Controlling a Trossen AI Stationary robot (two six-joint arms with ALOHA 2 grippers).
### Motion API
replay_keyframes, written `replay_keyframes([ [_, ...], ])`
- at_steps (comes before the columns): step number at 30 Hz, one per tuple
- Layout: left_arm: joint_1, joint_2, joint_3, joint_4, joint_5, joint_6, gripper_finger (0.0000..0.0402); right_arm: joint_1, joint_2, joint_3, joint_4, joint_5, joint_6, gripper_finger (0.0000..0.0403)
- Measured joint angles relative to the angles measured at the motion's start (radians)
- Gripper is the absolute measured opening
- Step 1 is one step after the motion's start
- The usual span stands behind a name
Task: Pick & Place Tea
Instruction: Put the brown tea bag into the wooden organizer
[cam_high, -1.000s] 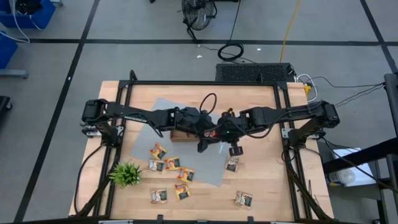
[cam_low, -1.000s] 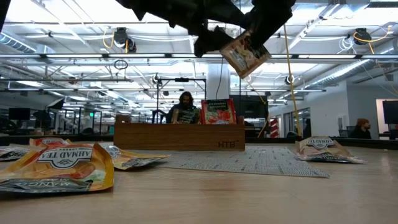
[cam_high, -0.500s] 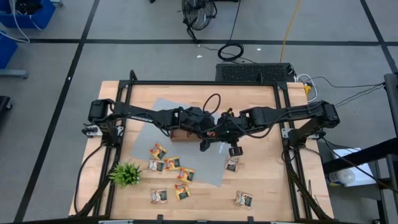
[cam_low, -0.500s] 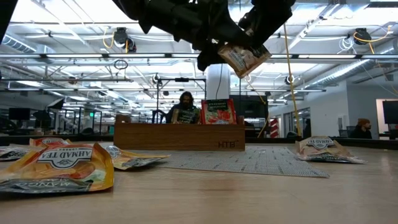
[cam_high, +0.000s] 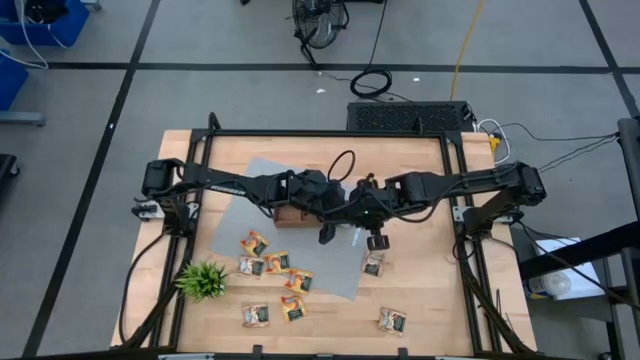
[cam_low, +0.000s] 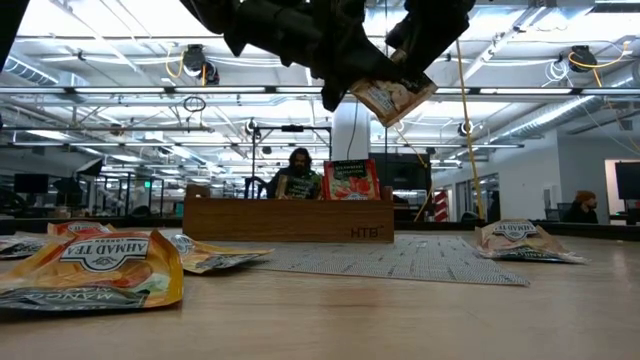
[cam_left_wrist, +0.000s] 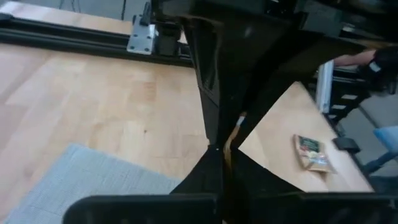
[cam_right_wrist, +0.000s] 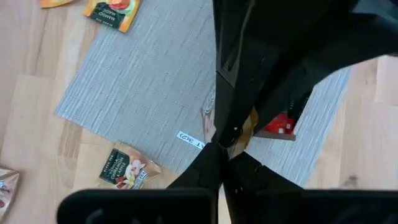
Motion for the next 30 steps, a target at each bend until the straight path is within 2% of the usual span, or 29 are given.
replay_keyframes([
  [6,-0.003,0.000,0.000,-0.074,-0.064,0.028,0.0003,0.000,0.000,0.000,-0.087,-0.002,0.045,0.0023],
  [12,-0.002,0.000,0.000,-0.079,-0.111,0.055,0.0002,0.000,-0.027,0.000,-0.105,0.005,0.055,0.0028],
  [18,-0.005,-0.011,-0.001,-0.054,-0.152,0.097,0.0001,0.000,-0.131,-0.045,-0.098,0.111,0.071,0.0019],
  [22,-0.020,-0.072,-0.002,-0.014,-0.189,0.146,0.0001,-0.002,-0.237,-0.156,0.023,0.179,0.070,0.0018],
  [25,-0.032,-0.141,-0.006,0.025,-0.228,0.194,0.0001,-0.017,-0.317,-0.273,0.187,0.184,0.061,0.0018],
  [28,-0.043,-0.203,-0.056,0.082,-0.249,0.238,0.0001,-0.037,-0.391,-0.408,0.342,0.184,0.047,0.0015],
  [30,-0.049,-0.258,-0.138,0.107,-0.264,0.242,0.0001,-0.048,-0.434,-0.495,0.431,0.185,0.033,0.0016],
])
